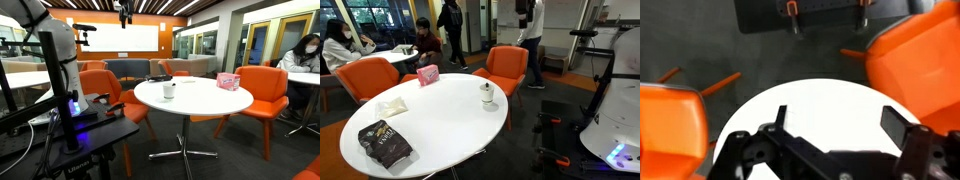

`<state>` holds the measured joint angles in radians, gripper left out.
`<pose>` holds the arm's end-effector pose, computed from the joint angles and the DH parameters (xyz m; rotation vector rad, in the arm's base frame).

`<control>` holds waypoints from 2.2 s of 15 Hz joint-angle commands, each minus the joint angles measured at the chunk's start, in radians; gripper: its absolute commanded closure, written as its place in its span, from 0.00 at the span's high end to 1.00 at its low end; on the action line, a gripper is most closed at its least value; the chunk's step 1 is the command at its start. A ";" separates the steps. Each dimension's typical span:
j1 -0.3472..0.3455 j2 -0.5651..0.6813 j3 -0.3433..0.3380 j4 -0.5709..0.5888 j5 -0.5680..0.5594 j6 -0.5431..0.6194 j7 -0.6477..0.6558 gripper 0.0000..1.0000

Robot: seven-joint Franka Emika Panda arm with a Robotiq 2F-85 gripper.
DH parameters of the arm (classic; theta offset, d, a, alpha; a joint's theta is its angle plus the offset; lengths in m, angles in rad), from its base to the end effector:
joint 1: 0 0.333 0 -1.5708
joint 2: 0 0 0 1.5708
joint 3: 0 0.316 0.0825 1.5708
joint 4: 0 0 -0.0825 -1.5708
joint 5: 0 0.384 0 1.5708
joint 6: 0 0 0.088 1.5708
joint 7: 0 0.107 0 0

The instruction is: Move the cup to the left

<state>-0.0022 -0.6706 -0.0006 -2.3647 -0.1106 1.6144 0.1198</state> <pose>0.3387 -0.0124 0.5534 3.0204 -0.1712 -0.1107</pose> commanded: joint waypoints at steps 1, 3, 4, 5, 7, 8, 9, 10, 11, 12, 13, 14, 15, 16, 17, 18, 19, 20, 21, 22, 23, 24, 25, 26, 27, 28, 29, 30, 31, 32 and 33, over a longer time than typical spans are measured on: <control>-0.023 0.128 -0.059 0.036 0.011 0.143 -0.064 1.00; -0.042 0.217 -0.087 0.044 0.022 0.249 -0.071 1.00; -0.048 0.261 -0.097 0.042 0.030 0.319 -0.069 1.00; -0.058 0.306 -0.099 0.043 0.025 0.386 -0.051 1.00; -0.070 0.395 -0.104 0.054 0.012 0.474 -0.069 1.00; -0.078 0.440 -0.105 0.059 0.008 0.513 -0.069 1.00; -0.085 0.483 -0.106 0.065 0.000 0.547 -0.070 1.00; -0.090 0.522 -0.106 0.072 0.000 0.568 -0.065 1.00; -0.097 0.557 -0.105 0.077 -0.010 0.592 -0.056 1.00; -0.101 0.592 -0.108 0.085 -0.008 0.608 -0.059 1.00; -0.107 0.623 -0.111 0.092 -0.004 0.616 -0.058 1.00; -0.110 0.652 -0.113 0.098 -0.003 0.621 -0.062 1.00; -0.114 0.678 -0.114 0.104 -0.006 0.621 -0.060 1.00; -0.116 0.705 -0.116 0.109 -0.006 0.622 -0.063 1.00; -0.116 0.729 -0.117 0.114 -0.007 0.624 -0.062 1.00; -0.115 0.753 -0.117 0.121 -0.003 0.624 -0.068 1.00; -0.114 0.778 -0.116 0.129 -0.006 0.626 -0.065 1.00; -0.113 0.804 -0.116 0.140 -0.010 0.626 -0.062 1.00; -0.113 0.828 -0.117 0.151 -0.010 0.625 -0.062 1.00; -0.113 0.850 -0.117 0.162 -0.008 0.626 -0.065 1.00; -0.114 0.874 -0.118 0.178 -0.013 0.625 -0.068 1.00; -0.114 0.896 -0.120 0.192 -0.017 0.624 -0.066 1.00; -0.114 0.919 -0.121 0.208 -0.019 0.625 -0.066 0.98; -0.113 0.942 -0.120 0.226 -0.019 0.621 -0.069 0.96; -0.110 0.962 -0.121 0.237 -0.025 0.624 -0.063 0.97; -0.108 0.984 -0.121 0.252 -0.030 0.622 -0.061 0.94; -0.107 1.003 -0.121 0.263 -0.032 0.625 -0.062 0.94; -0.104 1.025 -0.120 0.276 -0.034 0.625 -0.061 0.94; -0.103 1.043 -0.118 0.287 -0.032 0.621 -0.063 0.94; -0.100 1.062 -0.117 0.295 -0.033 0.622 -0.062 0.92; -0.096 1.077 -0.115 0.302 -0.033 0.627 -0.061 0.89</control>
<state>-0.1092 0.3669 -0.1145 -2.0958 -0.1297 2.2396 0.0637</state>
